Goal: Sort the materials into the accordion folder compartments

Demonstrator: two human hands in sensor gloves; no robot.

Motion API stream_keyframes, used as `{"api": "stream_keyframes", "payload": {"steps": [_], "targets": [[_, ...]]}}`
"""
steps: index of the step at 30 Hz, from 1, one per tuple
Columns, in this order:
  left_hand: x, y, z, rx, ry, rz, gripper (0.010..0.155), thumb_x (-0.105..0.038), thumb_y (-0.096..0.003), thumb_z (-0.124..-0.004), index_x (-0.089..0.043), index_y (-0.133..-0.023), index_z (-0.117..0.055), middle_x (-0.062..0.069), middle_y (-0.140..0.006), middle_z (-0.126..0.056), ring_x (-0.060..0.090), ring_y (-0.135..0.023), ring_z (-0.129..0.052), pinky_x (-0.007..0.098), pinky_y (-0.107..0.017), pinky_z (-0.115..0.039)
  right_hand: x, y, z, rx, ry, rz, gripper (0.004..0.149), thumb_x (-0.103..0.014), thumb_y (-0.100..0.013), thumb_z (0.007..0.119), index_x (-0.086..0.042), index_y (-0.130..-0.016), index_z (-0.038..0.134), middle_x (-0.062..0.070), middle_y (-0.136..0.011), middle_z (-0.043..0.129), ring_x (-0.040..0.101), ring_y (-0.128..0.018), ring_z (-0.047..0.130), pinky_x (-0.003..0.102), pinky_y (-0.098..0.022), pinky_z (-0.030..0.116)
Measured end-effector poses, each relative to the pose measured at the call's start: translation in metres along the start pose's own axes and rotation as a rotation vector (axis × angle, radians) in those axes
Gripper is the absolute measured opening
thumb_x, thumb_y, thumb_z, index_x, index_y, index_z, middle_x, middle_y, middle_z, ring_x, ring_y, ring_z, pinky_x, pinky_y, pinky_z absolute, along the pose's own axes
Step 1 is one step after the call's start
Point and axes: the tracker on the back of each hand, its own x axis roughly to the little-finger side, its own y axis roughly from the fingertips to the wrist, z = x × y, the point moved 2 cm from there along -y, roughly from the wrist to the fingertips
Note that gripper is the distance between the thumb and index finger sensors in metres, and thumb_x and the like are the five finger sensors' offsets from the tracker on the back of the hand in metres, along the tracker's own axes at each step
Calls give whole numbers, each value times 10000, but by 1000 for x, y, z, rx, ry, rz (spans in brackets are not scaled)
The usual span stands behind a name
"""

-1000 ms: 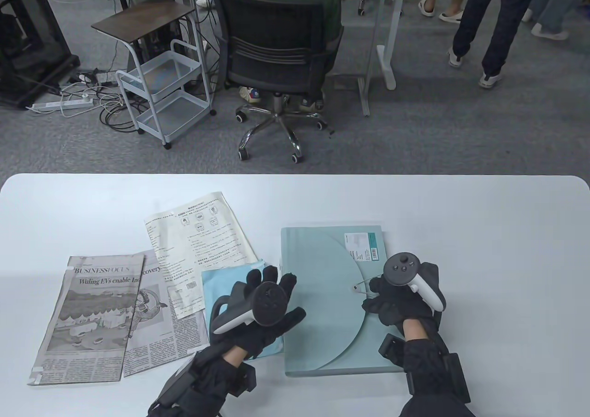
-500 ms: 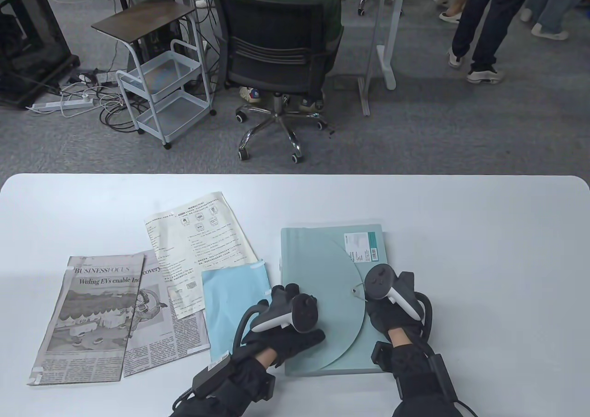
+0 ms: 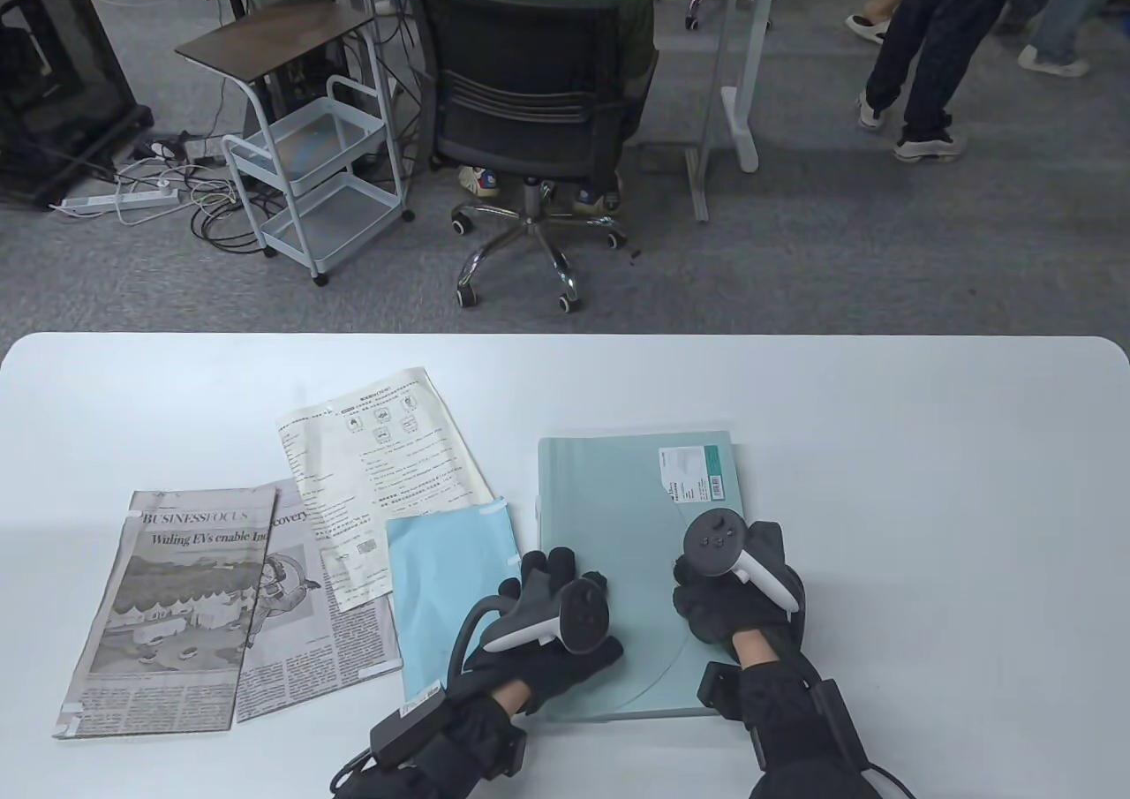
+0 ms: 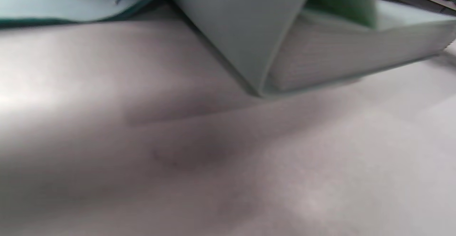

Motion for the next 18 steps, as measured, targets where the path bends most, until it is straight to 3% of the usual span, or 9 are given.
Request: {"api": "stream_keyframes", "payload": {"steps": [6, 9, 14, 18], "targets": [[-1, -1, 0, -1, -7, 0, 767, -545, -694, -431, -137, -1192, -14, 263, -1155, 167, 597, -978, 136, 706, -715, -137, -6, -2, 3, -42, -143, -75, 453, -163, -632, 647, -1, -1048, 575, 338, -1141, 102, 653, -930, 153, 713, -624, 254], [-2, -1, 0, 4, -24, 4, 762, -545, -693, -432, -144, -1194, -21, 255, -1163, 159, 595, -980, 135, 704, -716, -138, -2, -3, 4, -58, -250, -101, 556, -205, -643, 636, -4, -1126, 447, 309, -1142, 21, 668, -901, 83, 712, -602, 193], [-2, -1, 0, 5, -24, 4, 761, -545, -693, -431, -147, -1194, -19, 245, -1165, 159, 590, -981, 139, 707, -716, -136, 3, -6, 7, -75, -294, -88, 603, -249, -650, 630, -51, -1155, 365, 261, -1094, -124, 629, -884, 25, 690, -586, 141], [-2, -1, 0, 4, -25, 4, 760, -547, -692, -427, -150, -1192, -16, 245, -1164, 160, 590, -981, 140, 710, -716, -140, 9, -4, 1, -46, -361, -84, 612, -267, -653, 632, -64, -1159, 354, 282, -1091, -116, 619, -900, 60, 685, -599, 158]]}}
